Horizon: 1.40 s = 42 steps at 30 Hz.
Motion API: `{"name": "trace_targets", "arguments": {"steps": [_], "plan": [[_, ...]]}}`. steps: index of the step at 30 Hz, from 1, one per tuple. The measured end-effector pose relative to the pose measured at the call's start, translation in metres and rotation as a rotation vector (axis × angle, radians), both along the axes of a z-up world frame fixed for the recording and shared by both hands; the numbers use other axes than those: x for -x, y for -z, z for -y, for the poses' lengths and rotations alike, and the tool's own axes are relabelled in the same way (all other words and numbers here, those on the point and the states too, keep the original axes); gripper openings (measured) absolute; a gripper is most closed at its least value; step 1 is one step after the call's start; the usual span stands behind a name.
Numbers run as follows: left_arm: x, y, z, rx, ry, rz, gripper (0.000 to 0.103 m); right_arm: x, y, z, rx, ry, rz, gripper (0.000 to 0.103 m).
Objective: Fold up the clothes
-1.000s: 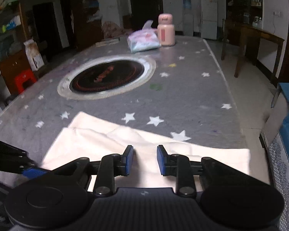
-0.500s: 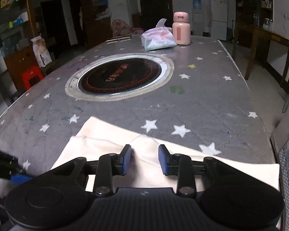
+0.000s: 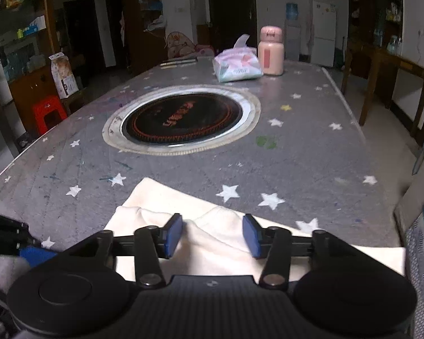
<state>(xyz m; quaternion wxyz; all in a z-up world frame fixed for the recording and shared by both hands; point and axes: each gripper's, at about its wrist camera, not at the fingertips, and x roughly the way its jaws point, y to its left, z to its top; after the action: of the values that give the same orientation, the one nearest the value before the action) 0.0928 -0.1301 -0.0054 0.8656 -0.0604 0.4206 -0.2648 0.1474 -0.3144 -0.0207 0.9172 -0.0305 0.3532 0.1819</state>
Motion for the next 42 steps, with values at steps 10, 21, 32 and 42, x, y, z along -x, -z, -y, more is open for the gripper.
{"name": "trace_targets", "arguments": {"steps": [10, 21, 32, 42], "plan": [[0.020, -0.002, -0.009, -0.040, -0.022, 0.014, 0.081, 0.049, -0.009, 0.017, 0.025, 0.067, 0.033, 0.083], [0.052, -0.004, -0.029, -0.071, -0.068, 0.061, 0.103, 0.104, -0.006, 0.027, 0.017, 0.165, 0.039, 0.100], [0.079, 0.004, -0.043, -0.120, -0.109, 0.079, 0.103, 0.140, -0.003, 0.040, -0.015, 0.276, 0.032, 0.103], [0.102, 0.001, -0.040, -0.134, -0.112, 0.111, 0.103, 0.163, -0.004, 0.034, -0.011, 0.284, 0.037, 0.103]]}}
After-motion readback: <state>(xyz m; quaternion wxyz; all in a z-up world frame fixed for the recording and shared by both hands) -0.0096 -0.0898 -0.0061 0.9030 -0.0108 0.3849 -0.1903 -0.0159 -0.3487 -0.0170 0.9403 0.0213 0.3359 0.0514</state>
